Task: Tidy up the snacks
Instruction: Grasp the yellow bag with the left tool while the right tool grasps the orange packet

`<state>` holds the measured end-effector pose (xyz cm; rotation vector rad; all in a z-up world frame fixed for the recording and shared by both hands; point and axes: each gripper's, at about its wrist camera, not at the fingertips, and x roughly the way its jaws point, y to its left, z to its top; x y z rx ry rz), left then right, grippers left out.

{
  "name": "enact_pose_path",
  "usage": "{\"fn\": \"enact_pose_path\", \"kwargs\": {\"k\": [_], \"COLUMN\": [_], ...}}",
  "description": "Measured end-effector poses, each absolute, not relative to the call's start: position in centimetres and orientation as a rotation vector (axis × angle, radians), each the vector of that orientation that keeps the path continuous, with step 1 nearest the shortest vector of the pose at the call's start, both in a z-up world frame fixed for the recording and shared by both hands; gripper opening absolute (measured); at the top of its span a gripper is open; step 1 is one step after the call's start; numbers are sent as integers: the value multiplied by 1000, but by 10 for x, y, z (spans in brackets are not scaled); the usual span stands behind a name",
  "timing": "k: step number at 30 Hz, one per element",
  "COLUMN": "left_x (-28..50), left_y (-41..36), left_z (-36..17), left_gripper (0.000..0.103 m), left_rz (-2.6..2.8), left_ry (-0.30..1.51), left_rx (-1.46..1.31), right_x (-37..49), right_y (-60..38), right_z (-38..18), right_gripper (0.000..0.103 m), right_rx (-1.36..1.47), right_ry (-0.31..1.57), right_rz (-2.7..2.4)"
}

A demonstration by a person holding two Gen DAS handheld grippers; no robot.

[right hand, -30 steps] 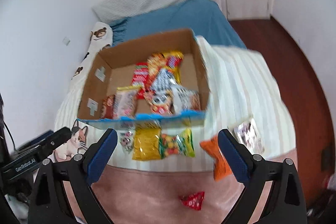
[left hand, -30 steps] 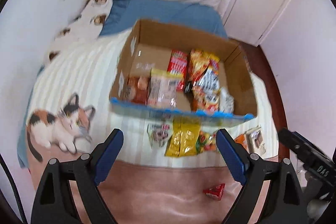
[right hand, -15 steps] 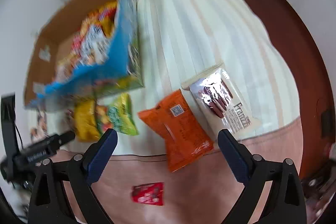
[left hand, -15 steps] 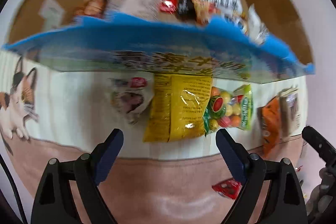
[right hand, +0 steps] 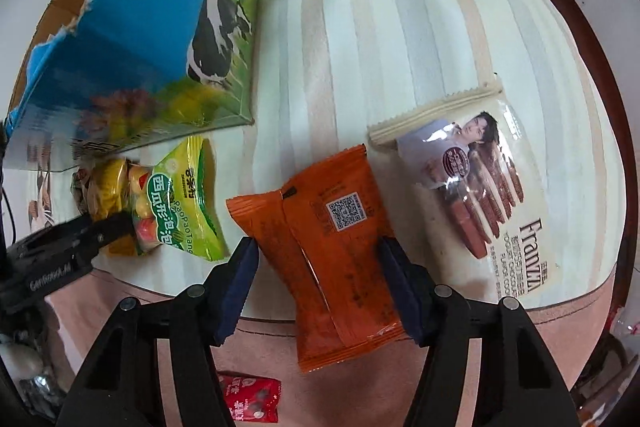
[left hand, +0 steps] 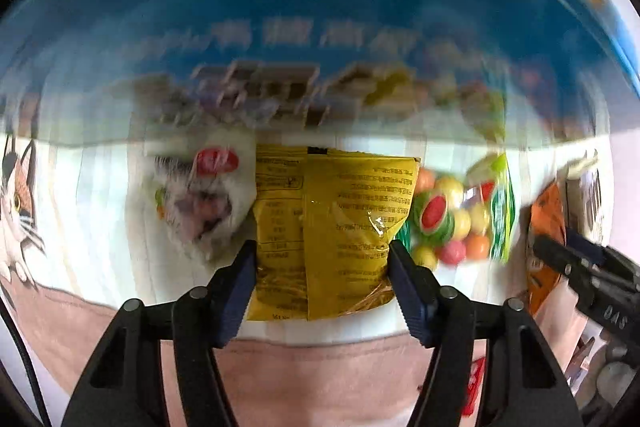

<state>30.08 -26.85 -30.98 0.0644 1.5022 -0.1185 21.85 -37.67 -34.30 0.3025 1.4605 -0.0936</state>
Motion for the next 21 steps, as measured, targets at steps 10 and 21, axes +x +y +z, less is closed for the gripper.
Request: {"fn": "enact_pose_path", "kwargs": {"k": [10, 21], "left_x": [217, 218], "left_y": [-233, -219], "left_z": [-320, -343], "left_gripper": [62, 72], "left_rz": [-135, -152], "left_ry": [1641, 1685], "left_rx": [-48, -28], "right_x": [157, 177], "right_y": [-364, -373], "right_z": [-350, -348], "right_gripper": [55, 86], "right_rx": [374, 341], "right_ry": [1525, 1515], "right_rz": [-100, -31]}}
